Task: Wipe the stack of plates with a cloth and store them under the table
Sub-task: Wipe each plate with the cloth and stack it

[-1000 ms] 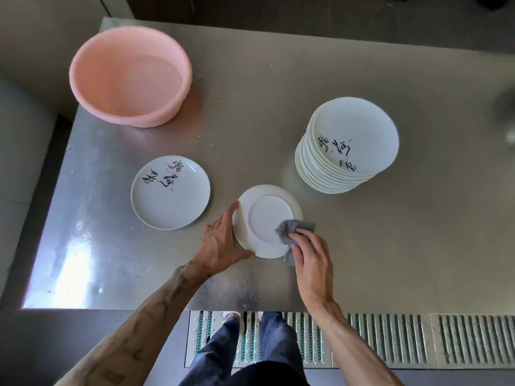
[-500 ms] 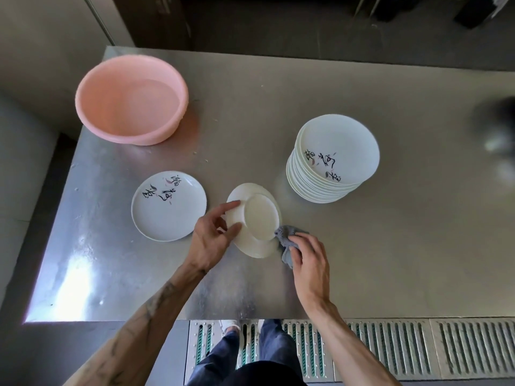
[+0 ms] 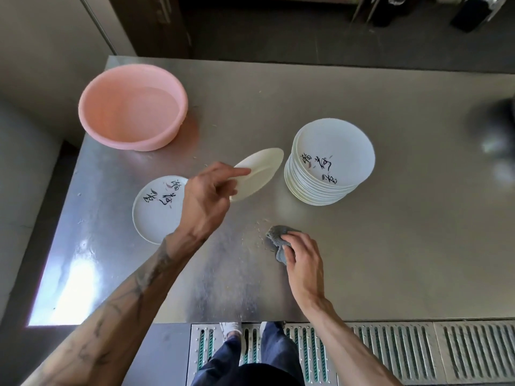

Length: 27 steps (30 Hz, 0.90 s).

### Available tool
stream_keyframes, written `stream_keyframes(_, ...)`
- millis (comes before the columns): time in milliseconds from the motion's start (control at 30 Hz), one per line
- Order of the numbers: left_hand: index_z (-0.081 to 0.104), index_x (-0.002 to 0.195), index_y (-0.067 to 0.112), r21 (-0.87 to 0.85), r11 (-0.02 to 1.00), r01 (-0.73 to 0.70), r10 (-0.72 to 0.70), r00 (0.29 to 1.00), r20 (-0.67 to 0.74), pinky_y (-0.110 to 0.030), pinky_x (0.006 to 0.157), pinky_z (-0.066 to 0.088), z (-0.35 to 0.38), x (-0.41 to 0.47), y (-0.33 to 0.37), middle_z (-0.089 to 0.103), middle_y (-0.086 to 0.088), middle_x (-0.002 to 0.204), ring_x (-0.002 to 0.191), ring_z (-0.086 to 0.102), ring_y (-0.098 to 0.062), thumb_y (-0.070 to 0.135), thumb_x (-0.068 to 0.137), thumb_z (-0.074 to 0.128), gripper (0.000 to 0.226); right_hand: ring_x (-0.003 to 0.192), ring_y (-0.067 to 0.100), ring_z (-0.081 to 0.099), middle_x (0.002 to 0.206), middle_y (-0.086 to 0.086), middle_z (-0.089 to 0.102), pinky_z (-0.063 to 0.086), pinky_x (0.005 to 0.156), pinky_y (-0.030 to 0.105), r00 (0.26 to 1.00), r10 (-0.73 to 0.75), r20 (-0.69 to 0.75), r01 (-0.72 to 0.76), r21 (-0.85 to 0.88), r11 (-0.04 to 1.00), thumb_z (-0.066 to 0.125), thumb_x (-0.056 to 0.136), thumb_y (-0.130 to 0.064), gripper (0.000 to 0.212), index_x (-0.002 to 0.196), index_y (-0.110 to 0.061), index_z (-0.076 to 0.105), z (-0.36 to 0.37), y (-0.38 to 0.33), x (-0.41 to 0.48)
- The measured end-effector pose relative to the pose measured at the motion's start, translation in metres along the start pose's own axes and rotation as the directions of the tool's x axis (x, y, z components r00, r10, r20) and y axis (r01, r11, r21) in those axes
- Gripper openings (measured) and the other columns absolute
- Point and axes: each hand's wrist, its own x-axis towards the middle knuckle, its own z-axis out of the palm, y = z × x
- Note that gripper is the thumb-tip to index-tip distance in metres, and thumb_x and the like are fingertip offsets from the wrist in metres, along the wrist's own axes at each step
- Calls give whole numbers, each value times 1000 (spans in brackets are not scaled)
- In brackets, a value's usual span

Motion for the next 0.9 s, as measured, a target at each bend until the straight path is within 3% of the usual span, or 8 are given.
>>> stream_keyframes(100,80,109,17,-7,997,-82,82,997,-3,-43,72,59,1,15,17,69,0,97,79,69,-18,-18,87,58,47,110,16,59,120,-7,66,38,99,11,1000,12,7,-12,5,1000,70,91,-3,28,115,-16,73,-1,0,0)
stream_keyframes(267,80,104,11,-1,970,-243,243,970,-26,-27,67,50,8,36,45,67,-6,89,76,67,-17,-21,85,56,45,110,16,59,120,-8,66,39,99,12,1000,12,14,-13,9,1000,70,90,-3,29,115,-17,73,-5,3,-1)
stream_keyframes(433,81,103,10,-9,932,-362,362,932,-2,-32,69,52,26,52,59,68,-2,90,80,67,-20,-17,89,58,38,110,17,59,119,-7,66,44,99,18,1000,20,9,-20,8,1000,69,90,-3,29,115,-17,73,-6,6,0)
stream_keyframes(633,81,102,10,27,885,-464,462,884,67,-26,79,52,57,65,63,71,4,99,90,68,-8,-10,94,61,30,109,15,58,120,-9,65,44,98,16,999,32,9,-33,11,999,68,91,-5,28,116,-19,72,-7,9,3)
stream_keyframes(733,81,101,9,37,850,-525,516,846,136,-33,83,56,68,70,64,74,-1,104,96,71,-15,-8,94,61,27,108,16,58,120,-8,65,40,97,14,1000,27,9,-27,12,1000,67,92,-5,28,116,-18,71,-7,11,5)
stream_keyframes(900,78,89,5,70,828,-557,529,816,232,-40,75,56,86,65,51,73,-6,102,95,72,-23,-17,87,63,27,108,16,58,120,-8,64,42,96,14,1000,28,10,-28,4,1000,67,92,-5,28,116,-19,71,-7,13,5)
